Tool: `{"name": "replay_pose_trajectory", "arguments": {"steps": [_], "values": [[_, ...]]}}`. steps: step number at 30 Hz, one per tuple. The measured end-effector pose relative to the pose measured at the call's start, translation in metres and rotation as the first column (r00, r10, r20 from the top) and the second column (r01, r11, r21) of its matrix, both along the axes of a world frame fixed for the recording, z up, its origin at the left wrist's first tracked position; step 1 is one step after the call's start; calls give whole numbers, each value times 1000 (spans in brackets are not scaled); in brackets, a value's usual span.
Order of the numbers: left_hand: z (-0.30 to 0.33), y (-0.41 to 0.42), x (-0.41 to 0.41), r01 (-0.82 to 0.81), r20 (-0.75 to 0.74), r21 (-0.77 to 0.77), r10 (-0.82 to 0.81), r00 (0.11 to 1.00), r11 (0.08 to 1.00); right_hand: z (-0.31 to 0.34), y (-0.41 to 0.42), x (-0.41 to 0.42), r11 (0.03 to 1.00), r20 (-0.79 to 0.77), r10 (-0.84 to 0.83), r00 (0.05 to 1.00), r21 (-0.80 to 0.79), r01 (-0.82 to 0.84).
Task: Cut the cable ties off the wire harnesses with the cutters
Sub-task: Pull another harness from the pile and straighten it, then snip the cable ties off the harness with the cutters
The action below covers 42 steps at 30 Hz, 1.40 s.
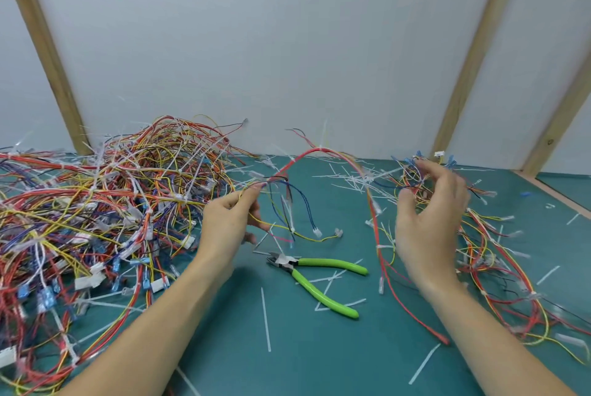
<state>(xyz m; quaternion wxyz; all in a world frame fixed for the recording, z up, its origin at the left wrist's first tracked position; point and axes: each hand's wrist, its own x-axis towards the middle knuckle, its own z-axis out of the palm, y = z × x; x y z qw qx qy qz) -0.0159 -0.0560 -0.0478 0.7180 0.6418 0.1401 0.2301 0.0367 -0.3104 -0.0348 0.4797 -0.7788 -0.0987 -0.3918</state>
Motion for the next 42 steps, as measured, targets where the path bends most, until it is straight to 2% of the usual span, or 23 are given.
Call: {"name": "replay_pose_trajectory", "arguments": {"steps": [1, 2, 3, 4, 5, 6, 8, 9, 11, 15, 18, 21, 23, 26, 29, 32, 35, 38, 42], "values": [[1, 2, 1, 16, -2, -96, -16, 1000, 995, 6, 3, -9, 992, 159, 38, 987, -122, -18], [3, 4, 1, 49, 11, -188, -47, 999, 981, 11, 9, -19, 970, 273, 142, 952, -230, -79], [3, 6, 1, 93, 36, -259, -86, 996, 961, 13, 15, -29, 930, 326, 271, 906, -331, -159], [4, 8, 2, 135, 62, -300, -122, 991, 944, 14, 23, -40, 872, 309, 392, 867, -424, -244], [4, 8, 3, 158, 71, -307, -143, 987, 939, 13, 32, -51, 797, 209, 485, 849, -504, -331], [3, 8, 3, 155, 59, -288, -144, 988, 945, 9, 40, -59, 713, 45, 519, 854, -573, -404], [2, 6, 5, 109, 11, -219, -109, 994, 970, 0, 47, -62, 535, -298, 363, 883, -709, -460], [1, 4, 6, 93, -2, -191, -95, 995, 977, -6, 46, -58, 448, -389, 249, 887, -765, -462], [2, 2, 6, 82, 0, -172, -84, 996, 982, -12, 39, -50, 347, -477, 120, 871, -801, -487], [1, 5, 4, 147, 68, -214, -136, 988, 966, -15, 33, -45, 308, -498, 50, 865, -816, -488], [-1, 7, 5, 137, 68, -193, -126, 990, 972, -13, 36, -47, 334, -549, 63, 834, -776, -536], [-3, 10, 8, 30, 30, -165, -25, 999, 986, -4, 31, -45, 420, -589, 189, 786, -675, -606], [-4, 11, 10, -17, 24, -130, 21, 999, 991, 3, 27, -44, 527, -518, 361, 776, -573, -628], [-4, 9, 8, -48, 79, -15, 49, 996, 999, 7, 26, -43, 735, -285, 524, 803, -325, -595], [-4, -2, 0, 22, 181, 220, -63, 981, 975, 3, 31, -42, 862, -166, 494, 853, -35, -506], [-6, -17, -8, 109, 190, 524, -241, 952, 844, -4, 32, -36, 910, -162, 415, 895, 46, -413], [-10, -26, -11, 109, 150, 705, -298, 943, 701, -7, 28, -28, 948, -109, 313, 943, 99, -303], [-12, -27, -13, 78, 135, 757, -273, 952, 648, -5, 19, -19, 965, -74, 213, 974, 170, -198], [-10, -21, -12, 11, 178, 716, -198, 964, 698, -3, 10, -8, 966, -160, 255, 954, 92, -243]]}}
